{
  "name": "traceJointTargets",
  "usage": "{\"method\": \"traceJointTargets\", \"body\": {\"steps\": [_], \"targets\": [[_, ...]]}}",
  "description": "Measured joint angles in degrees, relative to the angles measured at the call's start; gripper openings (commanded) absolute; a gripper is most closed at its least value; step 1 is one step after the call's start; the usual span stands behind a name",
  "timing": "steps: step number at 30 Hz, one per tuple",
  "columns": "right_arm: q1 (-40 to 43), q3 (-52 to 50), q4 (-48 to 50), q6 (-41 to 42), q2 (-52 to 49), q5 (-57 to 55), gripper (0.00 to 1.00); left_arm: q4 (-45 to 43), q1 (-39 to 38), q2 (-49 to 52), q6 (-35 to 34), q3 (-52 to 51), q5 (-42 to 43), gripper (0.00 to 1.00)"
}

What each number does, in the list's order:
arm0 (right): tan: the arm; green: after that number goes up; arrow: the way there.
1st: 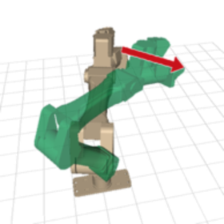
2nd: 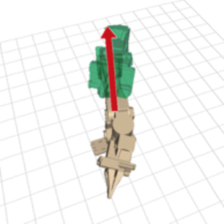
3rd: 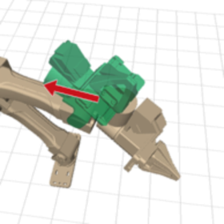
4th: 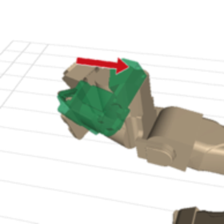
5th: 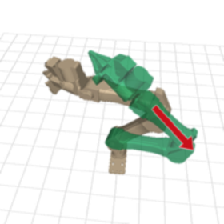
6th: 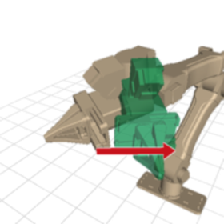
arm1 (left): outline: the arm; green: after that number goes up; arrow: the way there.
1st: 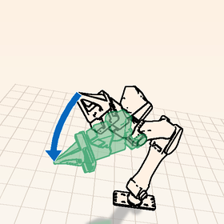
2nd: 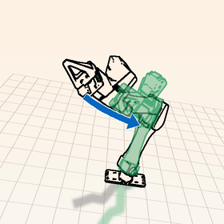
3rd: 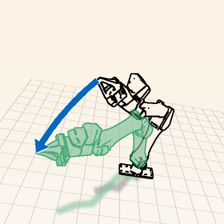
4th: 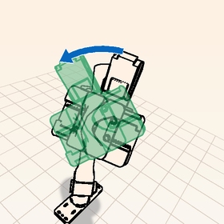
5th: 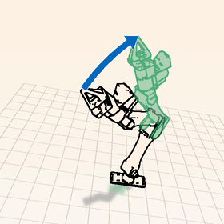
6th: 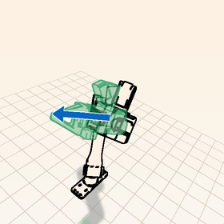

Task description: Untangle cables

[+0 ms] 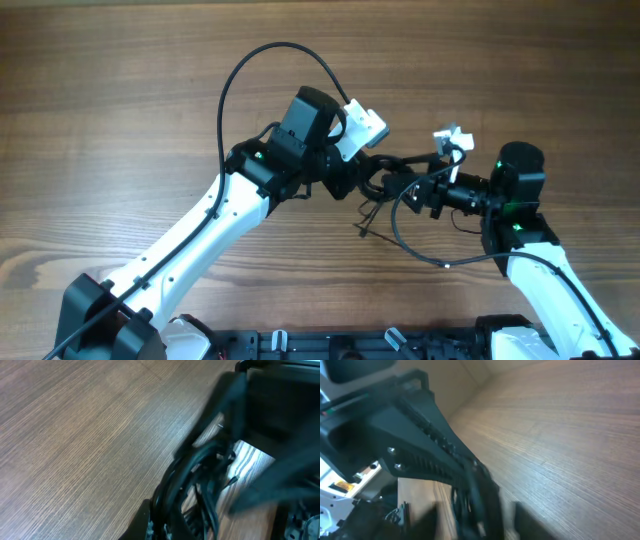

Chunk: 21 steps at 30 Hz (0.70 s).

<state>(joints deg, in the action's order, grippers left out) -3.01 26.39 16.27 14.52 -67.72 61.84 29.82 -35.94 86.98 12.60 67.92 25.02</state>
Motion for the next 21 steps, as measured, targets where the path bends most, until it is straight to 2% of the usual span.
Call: {"method": "traceJointTargets", "body": {"steps": [1,4,5,7,8,13,15,17,18,21], "targets": [[-0.17,0.00,-0.48,-0.42,0.00,-0.44,0.04,0.02,0.02,0.00,0.31,0.00,0.02,0.05],[-0.37,0.00,-0.46,0.37,0.00,-0.59,0.04,0.17,0.11,-0.02,0.96,0.00,-0.09,0.27],[-0.48,-0.02,0.35,1.73,0.00,-0.61,0.04,0.09,0.24,-0.02,0.76,0.00,-0.09,0.37],[-0.57,-0.09,3.21,5.60,-0.07,-0.72,0.04,-0.11,0.42,-0.09,0.96,0.02,-0.07,0.48],[-0.57,-0.07,5.31,8.28,-0.11,-0.83,0.04,-0.09,0.44,-0.11,0.07,0.07,-0.04,0.49],[-0.61,-0.07,8.22,19.23,-0.11,-2.54,0.04,0.26,0.44,-0.11,-5.18,0.13,-0.04,0.10],[-0.61,-0.07,8.17,21.70,-0.17,-2.86,0.04,0.46,0.44,-0.20,-8.66,0.31,-0.37,0.04],[-0.61,-0.11,8.26,23.23,-0.17,-2.95,0.04,0.35,0.74,-0.26,-11.72,0.37,-0.24,0.05],[-0.61,-0.11,8.24,23.67,-0.17,-2.93,0.04,0.28,0.74,-0.26,-13.66,0.39,-0.24,0.11],[-0.59,-0.11,8.46,24.83,-0.17,-2.95,0.04,-0.72,0.74,-0.26,-21.20,0.39,-0.26,0.38]]}}
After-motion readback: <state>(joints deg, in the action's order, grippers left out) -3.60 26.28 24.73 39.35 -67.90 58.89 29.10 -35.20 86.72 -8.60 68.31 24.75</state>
